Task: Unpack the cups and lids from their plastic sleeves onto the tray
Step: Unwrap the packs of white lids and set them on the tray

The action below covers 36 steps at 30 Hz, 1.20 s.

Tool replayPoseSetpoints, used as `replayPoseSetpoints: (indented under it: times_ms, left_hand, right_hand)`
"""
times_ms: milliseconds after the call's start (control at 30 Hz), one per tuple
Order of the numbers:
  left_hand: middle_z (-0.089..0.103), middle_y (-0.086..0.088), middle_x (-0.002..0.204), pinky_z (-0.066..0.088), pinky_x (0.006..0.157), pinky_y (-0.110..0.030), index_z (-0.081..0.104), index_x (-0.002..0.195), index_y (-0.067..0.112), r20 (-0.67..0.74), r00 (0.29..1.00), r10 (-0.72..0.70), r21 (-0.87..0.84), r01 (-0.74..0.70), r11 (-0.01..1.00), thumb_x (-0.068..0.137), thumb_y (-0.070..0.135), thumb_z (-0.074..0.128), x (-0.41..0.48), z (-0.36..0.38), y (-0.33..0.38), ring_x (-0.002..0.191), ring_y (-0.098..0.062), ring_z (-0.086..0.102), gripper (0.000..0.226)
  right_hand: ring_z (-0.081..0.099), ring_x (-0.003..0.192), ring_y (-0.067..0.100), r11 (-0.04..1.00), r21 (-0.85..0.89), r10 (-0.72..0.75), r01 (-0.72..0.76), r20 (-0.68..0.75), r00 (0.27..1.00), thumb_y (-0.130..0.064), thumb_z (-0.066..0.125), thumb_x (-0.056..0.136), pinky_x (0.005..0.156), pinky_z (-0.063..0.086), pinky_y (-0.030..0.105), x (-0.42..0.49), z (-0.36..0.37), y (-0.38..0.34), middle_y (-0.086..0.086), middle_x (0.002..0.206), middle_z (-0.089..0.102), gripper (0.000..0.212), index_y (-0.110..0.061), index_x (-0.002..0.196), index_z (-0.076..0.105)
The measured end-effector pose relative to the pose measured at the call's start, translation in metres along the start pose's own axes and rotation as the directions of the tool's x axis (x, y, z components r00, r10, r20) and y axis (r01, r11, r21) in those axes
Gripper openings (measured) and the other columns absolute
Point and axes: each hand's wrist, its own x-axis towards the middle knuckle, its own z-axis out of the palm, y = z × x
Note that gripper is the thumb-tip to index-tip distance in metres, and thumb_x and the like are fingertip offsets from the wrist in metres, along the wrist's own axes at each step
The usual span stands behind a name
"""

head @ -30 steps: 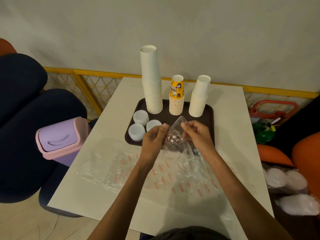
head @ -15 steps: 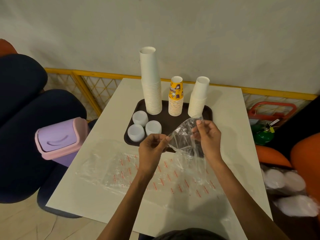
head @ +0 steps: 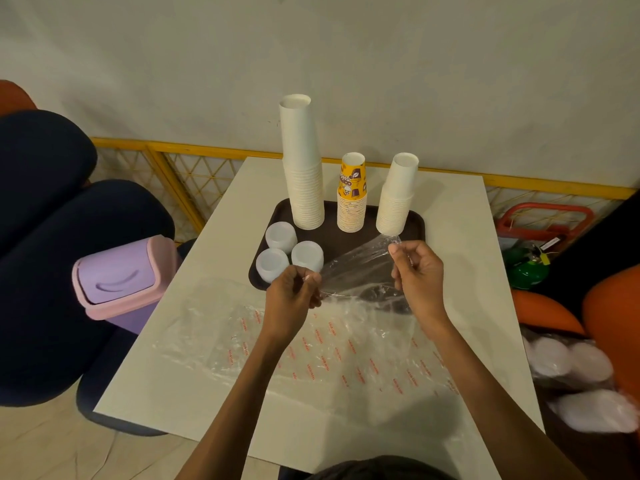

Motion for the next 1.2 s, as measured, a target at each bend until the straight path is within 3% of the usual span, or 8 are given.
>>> replayPoseSetpoints:
  times_ms: [133, 267, 333, 567, 800, 900, 1033, 1200]
  left_hand:
    - [0.067, 0.001, 0.073, 0.052, 0.065, -0.016, 0.062, 0.091, 0.008, -0.131, 0.987, -0.093, -0.156, 0.072, 0.985, 0.095, 0.022, 0.055, 0.004, -0.006, 0.003, 0.066, -0.001, 0.064, 0.016]
    - [0.068, -0.002, 0.104, 0.05, 0.079, -0.019, 0.062, 0.109, 0.015, 0.007, 0.972, -0.237, -0.413, 0.218, 0.884, 0.084, 0.045, 0.056, 0.0, 0.007, 0.013, 0.098, -0.011, 0.064, 0.039]
    - [0.07, 0.0, 0.099, 0.049, 0.07, -0.012, 0.063, 0.099, 0.021, -0.003, 0.976, -0.216, -0.41, 0.196, 0.891, 0.085, 0.038, 0.06, -0.002, 0.014, 0.018, 0.091, -0.006, 0.066, 0.022]
    - [0.064, 0.002, 0.063, 0.052, 0.062, -0.02, 0.063, 0.069, 0.01, 0.014, 0.991, -0.136, -0.223, 0.136, 0.965, 0.089, 0.011, 0.063, 0.012, -0.003, 0.013, 0.061, -0.006, 0.059, 0.019]
    - [0.062, 0.017, 0.095, 0.043, 0.074, -0.012, 0.062, 0.114, 0.017, 0.106, 0.994, -0.018, 0.036, 0.015, 0.999, 0.089, 0.034, 0.062, 0.025, -0.006, 0.027, 0.09, 0.003, 0.059, 0.03]
    - [0.064, 0.008, 0.094, 0.046, 0.073, -0.014, 0.059, 0.112, 0.013, 0.237, 0.971, 0.01, 0.046, -0.021, 0.999, 0.09, 0.033, 0.061, 0.03, 0.008, 0.04, 0.085, -0.004, 0.062, 0.029]
    - [0.064, 0.0, 0.073, 0.048, 0.061, -0.02, 0.061, 0.089, 0.009, 0.21, 0.978, -0.013, -0.122, 0.04, 0.992, 0.095, 0.017, 0.054, 0.03, 0.013, 0.042, 0.061, -0.006, 0.059, 0.012]
    - [0.07, -0.009, 0.095, 0.046, 0.055, -0.02, 0.054, 0.105, 0.006, 0.147, 0.975, -0.164, -0.465, 0.215, 0.859, 0.102, 0.023, 0.04, 0.03, -0.001, 0.038, 0.058, -0.01, 0.055, 0.022]
  right_hand:
    - [0.045, 0.038, 0.005, 1.0, 0.007, 0.016, -0.016, 0.018, 1.0, -0.017, 0.057, 0.093, 0.04, 0.039, 0.016, 0.0, 0.003, -0.004, 0.004, 0.056, 0.054, 0.01, -0.008, 0.092, 0.058]
    - [0.043, 0.032, 0.005, 0.994, 0.095, 0.055, -0.055, 0.011, 0.998, -0.015, 0.052, 0.096, 0.036, 0.034, 0.012, 0.0, 0.007, -0.012, -0.003, 0.05, 0.054, 0.01, -0.012, 0.087, 0.054]
    - [0.044, 0.032, 0.005, 0.995, 0.077, 0.061, -0.064, 0.048, 0.997, -0.016, 0.052, 0.096, 0.036, 0.034, 0.012, -0.002, 0.008, -0.013, -0.004, 0.048, 0.056, 0.011, -0.017, 0.085, 0.054]
    - [0.042, 0.033, 0.006, 0.999, 0.019, 0.038, -0.041, 0.128, 0.991, -0.016, 0.057, 0.093, 0.035, 0.037, 0.017, 0.004, -0.004, -0.009, -0.005, 0.049, 0.058, 0.006, -0.014, 0.087, 0.058]
    - [0.044, 0.033, 0.005, 1.0, -0.017, 0.026, -0.022, 0.283, 0.959, -0.014, 0.058, 0.092, 0.036, 0.036, 0.015, 0.007, 0.0, -0.017, -0.004, 0.051, 0.059, 0.006, -0.017, 0.086, 0.06]
    - [0.047, 0.035, 0.003, 0.999, -0.026, 0.045, -0.038, 0.346, 0.937, -0.013, 0.06, 0.09, 0.036, 0.036, 0.014, 0.005, 0.005, -0.026, -0.002, 0.057, 0.061, 0.001, -0.013, 0.09, 0.061]
    - [0.058, 0.045, 0.009, 0.975, -0.066, 0.219, -0.21, 0.386, 0.896, -0.037, 0.064, 0.081, 0.048, 0.048, 0.02, 0.013, -0.006, -0.036, 0.001, 0.067, 0.068, 0.028, -0.019, 0.102, 0.062]
    - [0.066, 0.088, 0.016, 0.886, -0.169, 0.463, -0.432, 0.266, 0.845, -0.059, 0.032, 0.092, 0.072, 0.047, 0.026, 0.015, -0.038, -0.01, 0.004, 0.096, 0.071, 0.053, -0.022, 0.124, 0.053]
